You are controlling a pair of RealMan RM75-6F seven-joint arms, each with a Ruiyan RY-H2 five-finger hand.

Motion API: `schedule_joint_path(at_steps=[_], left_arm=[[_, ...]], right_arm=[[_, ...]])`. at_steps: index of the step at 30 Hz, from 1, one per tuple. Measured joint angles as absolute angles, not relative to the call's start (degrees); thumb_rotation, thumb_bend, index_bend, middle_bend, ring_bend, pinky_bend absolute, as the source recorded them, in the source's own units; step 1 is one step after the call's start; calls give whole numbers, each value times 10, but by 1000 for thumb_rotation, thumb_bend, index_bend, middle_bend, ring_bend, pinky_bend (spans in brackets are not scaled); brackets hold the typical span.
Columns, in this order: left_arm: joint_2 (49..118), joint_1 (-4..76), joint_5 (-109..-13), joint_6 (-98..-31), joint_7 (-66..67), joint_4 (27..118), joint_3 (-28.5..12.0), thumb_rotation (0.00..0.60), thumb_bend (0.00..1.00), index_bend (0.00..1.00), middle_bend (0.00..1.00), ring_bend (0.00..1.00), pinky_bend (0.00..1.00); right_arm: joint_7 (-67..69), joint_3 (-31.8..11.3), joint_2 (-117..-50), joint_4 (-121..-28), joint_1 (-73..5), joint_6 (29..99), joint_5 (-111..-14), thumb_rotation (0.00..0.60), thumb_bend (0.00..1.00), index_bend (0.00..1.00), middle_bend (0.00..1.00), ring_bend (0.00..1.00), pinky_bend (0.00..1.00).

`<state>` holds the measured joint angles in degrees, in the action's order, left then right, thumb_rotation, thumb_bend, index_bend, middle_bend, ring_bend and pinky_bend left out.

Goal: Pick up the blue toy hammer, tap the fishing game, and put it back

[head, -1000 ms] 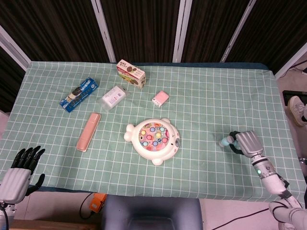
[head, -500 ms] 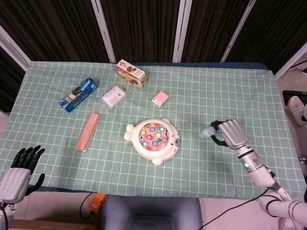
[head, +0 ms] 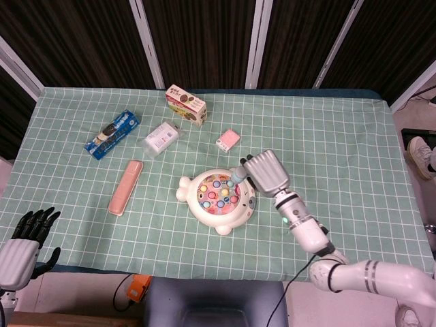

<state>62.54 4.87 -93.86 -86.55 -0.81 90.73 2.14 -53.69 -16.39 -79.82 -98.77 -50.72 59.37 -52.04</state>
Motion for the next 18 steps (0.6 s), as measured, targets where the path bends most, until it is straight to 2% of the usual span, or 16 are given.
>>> schedule_joint_path(at_steps=[4, 7, 18], left_arm=[[623, 47, -940, -869, -13, 906, 23, 600, 416, 0, 38, 7, 42], [622, 45, -941, -871, -13, 907, 23, 600, 415, 0, 37, 7, 42], [625, 47, -941, -867, -5, 908, 23, 600, 415, 0, 38, 7, 42]], right_arm=[[-633, -165, -843, -994, -568, 623, -424, 600, 533, 979, 732, 788, 823], [-662, -151, -863, -984, -588, 640, -390, 600, 533, 979, 732, 788, 823], [-671, -102, -854, -962, -595, 650, -376, 600, 533, 979, 732, 788, 823]])
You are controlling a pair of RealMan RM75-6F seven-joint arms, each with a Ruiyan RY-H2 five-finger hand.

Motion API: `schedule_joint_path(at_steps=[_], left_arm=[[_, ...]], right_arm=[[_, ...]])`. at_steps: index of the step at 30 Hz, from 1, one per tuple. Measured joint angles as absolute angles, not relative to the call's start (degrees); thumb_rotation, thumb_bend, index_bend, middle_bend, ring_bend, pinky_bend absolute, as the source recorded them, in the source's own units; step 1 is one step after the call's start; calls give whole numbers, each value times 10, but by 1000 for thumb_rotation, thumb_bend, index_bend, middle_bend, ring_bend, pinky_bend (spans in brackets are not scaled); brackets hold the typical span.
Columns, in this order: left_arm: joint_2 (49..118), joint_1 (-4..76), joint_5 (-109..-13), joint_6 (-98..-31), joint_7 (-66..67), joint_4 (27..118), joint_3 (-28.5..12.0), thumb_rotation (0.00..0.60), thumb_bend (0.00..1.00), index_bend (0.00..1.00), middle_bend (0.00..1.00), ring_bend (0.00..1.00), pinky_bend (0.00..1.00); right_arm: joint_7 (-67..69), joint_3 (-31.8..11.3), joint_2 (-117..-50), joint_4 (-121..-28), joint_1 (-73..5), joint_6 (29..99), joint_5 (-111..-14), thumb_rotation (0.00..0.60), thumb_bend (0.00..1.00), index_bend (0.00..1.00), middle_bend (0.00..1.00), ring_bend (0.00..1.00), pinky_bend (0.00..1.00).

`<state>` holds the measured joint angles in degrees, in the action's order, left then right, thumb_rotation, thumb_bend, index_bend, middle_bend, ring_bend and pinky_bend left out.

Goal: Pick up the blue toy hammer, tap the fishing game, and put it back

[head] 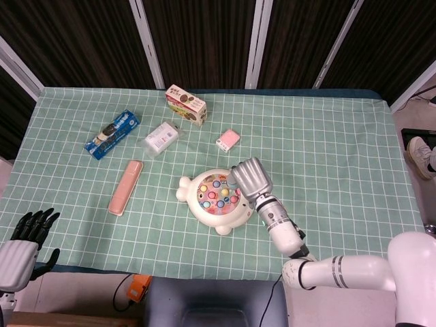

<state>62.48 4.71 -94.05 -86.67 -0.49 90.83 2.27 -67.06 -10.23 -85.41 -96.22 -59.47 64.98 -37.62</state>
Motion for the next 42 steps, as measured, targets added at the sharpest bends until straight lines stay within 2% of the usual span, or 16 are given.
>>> schedule_joint_path(at_steps=[10, 30, 42], left_arm=[[627, 50, -940, -861, 1, 910, 23, 600, 414, 0, 38, 7, 42], [625, 50, -942, -862, -5, 907, 24, 600, 415, 0, 37, 7, 43], [626, 49, -947, -866, -3, 908, 25, 600, 415, 0, 37, 7, 43]], right_arm=[[-636, -91, -860, -940, -593, 634, -389, 600, 533, 979, 732, 788, 823], [-613, -73, -926, -855, -609, 607, -394, 600, 532, 979, 732, 788, 823], [-587, -74, -875, -918, -593, 631, -428, 600, 533, 979, 732, 788, 823]])
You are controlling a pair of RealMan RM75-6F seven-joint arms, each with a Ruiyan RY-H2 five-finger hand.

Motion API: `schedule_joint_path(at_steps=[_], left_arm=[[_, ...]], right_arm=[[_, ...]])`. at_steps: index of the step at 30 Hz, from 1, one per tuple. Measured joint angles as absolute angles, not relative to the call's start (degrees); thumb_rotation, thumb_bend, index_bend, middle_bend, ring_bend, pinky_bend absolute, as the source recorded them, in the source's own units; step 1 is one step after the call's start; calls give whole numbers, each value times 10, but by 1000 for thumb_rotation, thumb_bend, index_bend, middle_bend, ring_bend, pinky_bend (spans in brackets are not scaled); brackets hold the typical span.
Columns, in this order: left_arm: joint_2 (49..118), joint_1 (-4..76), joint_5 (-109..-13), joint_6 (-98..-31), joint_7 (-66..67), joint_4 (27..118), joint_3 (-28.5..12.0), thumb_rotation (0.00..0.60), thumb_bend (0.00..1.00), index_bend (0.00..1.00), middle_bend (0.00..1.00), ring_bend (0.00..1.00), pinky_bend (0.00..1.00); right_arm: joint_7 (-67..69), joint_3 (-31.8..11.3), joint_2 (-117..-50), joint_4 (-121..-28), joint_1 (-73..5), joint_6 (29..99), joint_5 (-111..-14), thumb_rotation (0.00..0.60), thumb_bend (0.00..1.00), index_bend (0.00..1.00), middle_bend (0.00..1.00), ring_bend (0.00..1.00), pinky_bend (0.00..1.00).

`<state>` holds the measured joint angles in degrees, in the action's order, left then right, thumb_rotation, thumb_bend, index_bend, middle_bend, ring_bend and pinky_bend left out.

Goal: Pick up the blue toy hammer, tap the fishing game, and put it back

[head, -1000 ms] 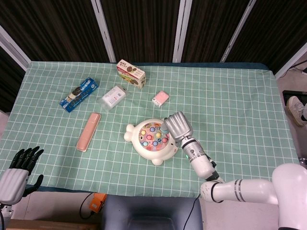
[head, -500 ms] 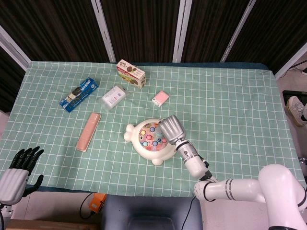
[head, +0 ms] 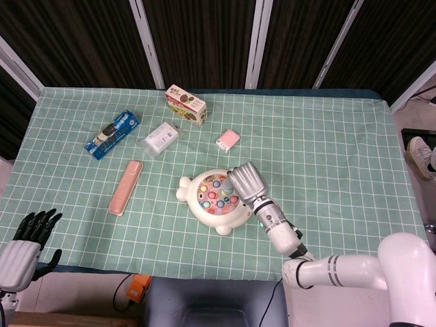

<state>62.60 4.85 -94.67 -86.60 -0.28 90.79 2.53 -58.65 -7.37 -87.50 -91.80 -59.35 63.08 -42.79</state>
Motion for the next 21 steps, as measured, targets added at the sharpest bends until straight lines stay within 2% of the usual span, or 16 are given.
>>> schedule_joint_path(at_steps=[7, 21], left_arm=[[629, 50, -949, -863, 5, 909, 27, 600, 415, 0, 38, 7, 42], [630, 51, -950, -862, 9, 909, 27, 600, 415, 0, 37, 7, 42]], right_arm=[[-581, -53, -854, -935, -579, 633, -444, 600, 532, 979, 732, 788, 823], [-587, -42, -879, -899, -579, 614, -437, 600, 532, 979, 732, 788, 823]])
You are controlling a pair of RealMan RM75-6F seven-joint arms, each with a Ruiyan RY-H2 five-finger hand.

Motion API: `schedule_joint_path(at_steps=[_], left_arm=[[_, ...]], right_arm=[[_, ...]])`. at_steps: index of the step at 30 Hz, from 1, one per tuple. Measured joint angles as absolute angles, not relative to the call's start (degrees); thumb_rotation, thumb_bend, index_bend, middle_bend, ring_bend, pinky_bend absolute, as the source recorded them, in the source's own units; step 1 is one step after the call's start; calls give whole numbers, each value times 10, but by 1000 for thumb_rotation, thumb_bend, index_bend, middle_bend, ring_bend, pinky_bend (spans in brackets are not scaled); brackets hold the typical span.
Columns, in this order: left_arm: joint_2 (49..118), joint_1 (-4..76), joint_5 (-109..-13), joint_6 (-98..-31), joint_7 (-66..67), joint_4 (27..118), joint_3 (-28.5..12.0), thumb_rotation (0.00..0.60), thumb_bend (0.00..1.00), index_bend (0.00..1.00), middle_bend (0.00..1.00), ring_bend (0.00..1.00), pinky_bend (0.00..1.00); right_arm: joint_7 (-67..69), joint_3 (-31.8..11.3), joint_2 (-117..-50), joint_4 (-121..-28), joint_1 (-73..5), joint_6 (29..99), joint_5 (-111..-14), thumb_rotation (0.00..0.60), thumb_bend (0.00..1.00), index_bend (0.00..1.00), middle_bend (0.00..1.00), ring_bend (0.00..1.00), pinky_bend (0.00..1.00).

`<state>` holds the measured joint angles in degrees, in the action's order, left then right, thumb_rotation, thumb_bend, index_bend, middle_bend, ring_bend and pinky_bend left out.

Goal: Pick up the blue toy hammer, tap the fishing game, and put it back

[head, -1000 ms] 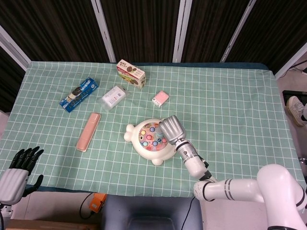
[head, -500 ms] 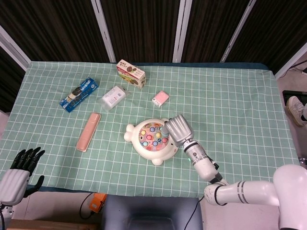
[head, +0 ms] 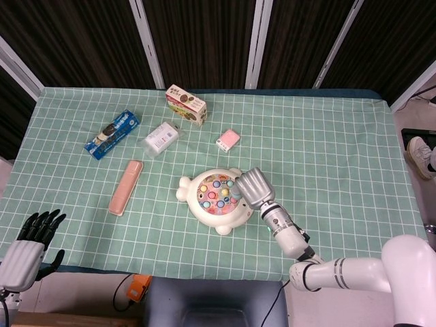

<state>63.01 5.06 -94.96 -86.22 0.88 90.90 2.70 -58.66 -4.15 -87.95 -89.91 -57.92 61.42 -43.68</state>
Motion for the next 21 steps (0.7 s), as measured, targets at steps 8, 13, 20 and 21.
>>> schedule_joint_path(at_steps=[8, 13, 20, 21], left_arm=[[630, 49, -952, -866, 10, 909, 28, 600, 415, 0, 38, 7, 42], [630, 48, -953, -868, 10, 909, 28, 600, 415, 0, 37, 7, 42], [633, 49, -957, -864, 20, 910, 31, 600, 415, 0, 38, 7, 42], [634, 49, -957, -864, 21, 911, 31, 600, 416, 0, 37, 7, 43]], right_arm=[[-572, -44, -867, -912, -573, 624, -453, 600, 533, 979, 732, 788, 823], [-526, -44, -833, -939, -550, 639, -489, 600, 532, 979, 732, 788, 824], [-391, -24, -803, -920, -498, 640, -556, 600, 533, 979, 732, 788, 829], [-368, -21, -801, -911, -490, 638, -565, 600, 533, 979, 732, 788, 829]])
